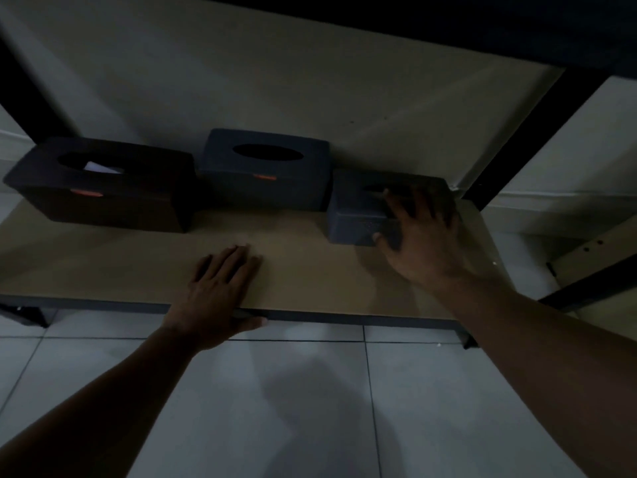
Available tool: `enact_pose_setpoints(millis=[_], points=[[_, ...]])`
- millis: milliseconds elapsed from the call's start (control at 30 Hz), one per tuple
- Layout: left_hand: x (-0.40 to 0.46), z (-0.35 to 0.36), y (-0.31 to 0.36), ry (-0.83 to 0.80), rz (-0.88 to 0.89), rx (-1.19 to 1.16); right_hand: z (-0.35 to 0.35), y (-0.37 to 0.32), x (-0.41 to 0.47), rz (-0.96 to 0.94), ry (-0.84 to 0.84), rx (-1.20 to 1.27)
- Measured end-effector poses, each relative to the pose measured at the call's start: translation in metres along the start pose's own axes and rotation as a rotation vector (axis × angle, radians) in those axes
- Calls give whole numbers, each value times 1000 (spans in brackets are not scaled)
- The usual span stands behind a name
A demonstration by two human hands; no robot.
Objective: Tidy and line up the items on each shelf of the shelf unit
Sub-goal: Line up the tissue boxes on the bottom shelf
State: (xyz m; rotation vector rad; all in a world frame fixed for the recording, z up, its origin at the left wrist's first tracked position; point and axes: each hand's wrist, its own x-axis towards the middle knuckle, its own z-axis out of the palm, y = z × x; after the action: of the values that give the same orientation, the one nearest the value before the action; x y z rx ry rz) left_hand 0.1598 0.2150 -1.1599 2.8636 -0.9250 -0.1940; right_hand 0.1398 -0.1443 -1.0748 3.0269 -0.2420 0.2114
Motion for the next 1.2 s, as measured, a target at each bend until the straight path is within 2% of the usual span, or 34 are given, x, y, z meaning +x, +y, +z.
enact_pose_setpoints(millis=[67,233,433,600,833,1200], points=[[2,0,6,-29,-11,21,8,2,-1,39,-41,16],[11,0,22,-69,-47,40,17,-8,11,91,-23,59],[10,1,23,-65,-55,45,24,-10,38,127,-62,63],[10,2,22,-70,-61,49,34,-10,55,129,-25,79],[11,6,19,-45,-56,15,31,-6,84,135,-116,131],[13,7,17,-47,-47,3,26,-12,79,126,-93,97]])
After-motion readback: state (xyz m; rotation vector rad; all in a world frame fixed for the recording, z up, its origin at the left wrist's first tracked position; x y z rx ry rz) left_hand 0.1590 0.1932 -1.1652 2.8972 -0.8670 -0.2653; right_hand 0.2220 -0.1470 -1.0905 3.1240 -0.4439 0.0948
